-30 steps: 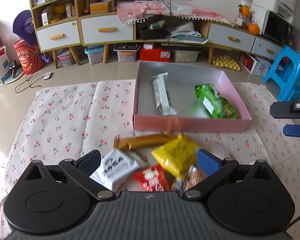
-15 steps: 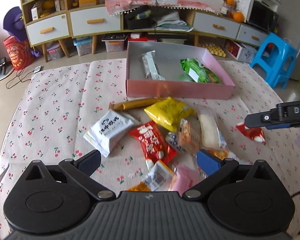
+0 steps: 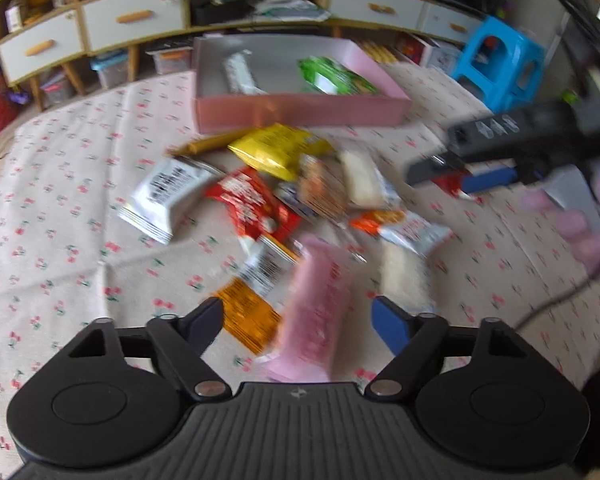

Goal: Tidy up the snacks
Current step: 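Move both open grippers back over the remaining snacks, then grasp the pink packet with the left gripper while the right gripper grasps the clear bread packet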

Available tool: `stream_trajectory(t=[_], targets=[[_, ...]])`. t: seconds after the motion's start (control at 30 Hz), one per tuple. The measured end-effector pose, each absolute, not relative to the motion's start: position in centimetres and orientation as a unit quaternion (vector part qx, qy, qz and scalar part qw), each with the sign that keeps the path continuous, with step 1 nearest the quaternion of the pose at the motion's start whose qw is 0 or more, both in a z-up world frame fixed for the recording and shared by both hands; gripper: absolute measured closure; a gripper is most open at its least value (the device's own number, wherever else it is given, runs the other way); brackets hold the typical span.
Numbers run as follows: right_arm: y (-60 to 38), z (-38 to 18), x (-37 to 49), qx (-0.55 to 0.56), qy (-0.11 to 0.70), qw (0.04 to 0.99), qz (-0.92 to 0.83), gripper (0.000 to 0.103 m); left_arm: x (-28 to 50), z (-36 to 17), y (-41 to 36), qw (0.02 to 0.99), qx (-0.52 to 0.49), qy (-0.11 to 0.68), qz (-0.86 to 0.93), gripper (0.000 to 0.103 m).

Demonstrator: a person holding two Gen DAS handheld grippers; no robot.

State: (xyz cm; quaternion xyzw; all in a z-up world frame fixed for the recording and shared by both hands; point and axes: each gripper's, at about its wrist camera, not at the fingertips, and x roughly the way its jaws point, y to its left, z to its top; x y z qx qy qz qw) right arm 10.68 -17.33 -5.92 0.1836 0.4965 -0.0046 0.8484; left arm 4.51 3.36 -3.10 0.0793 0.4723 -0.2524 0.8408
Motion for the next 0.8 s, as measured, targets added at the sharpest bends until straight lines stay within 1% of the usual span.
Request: stream_trajectory(t=[0.13, 0.2, 0.3, 0.4, 0.67, 0.73, 0.8], targets=[[-16.7, -6.3, 11.4, 0.191, 0.501, 0.844, -0.008, 0.015, 3.9, -3.8, 2.6, 0.832, 0.091, 0.477, -0.269, 0.047], [-16.1, -6.3, 11.8, 0.188, 0.5, 0.845, -0.011, 0.015, 3.9, -4.0, 2.4, 0.83, 0.094, 0.479, -0.27, 0.052], [-15.3, -6.3, 12.6, 0.186, 0.501, 0.845, -0.012, 0.015, 4.1, -4.3, 2.4, 0.832, 0.094, 0.478, -0.265, 0.055], [-14.5, -6.6, 13.3, 0.183, 0.502, 0.845, -0.017, 0.015, 4.3, -4.6, 2.1, 0.832, 0.102, 0.48, -0.26, 0.059], [-13.7, -7.2, 14.9, 0.172, 0.484, 0.857, -0.032, 0.016, 4.7, -5.0, 1.8, 0.831, 0.111, 0.482, -0.254, 0.065], [-13.8, -7.4, 15.2, 0.177, 0.484, 0.856, -0.033, 0.02, 4.8, -5.1, 1.8, 0.832, 0.11, 0.481, -0.254, 0.065], [-13.8, -7.7, 15.4, 0.18, 0.488, 0.854, -0.033, 0.027, 4.7, -5.1, 1.8, 0.832, 0.11, 0.48, -0.254, 0.066]])
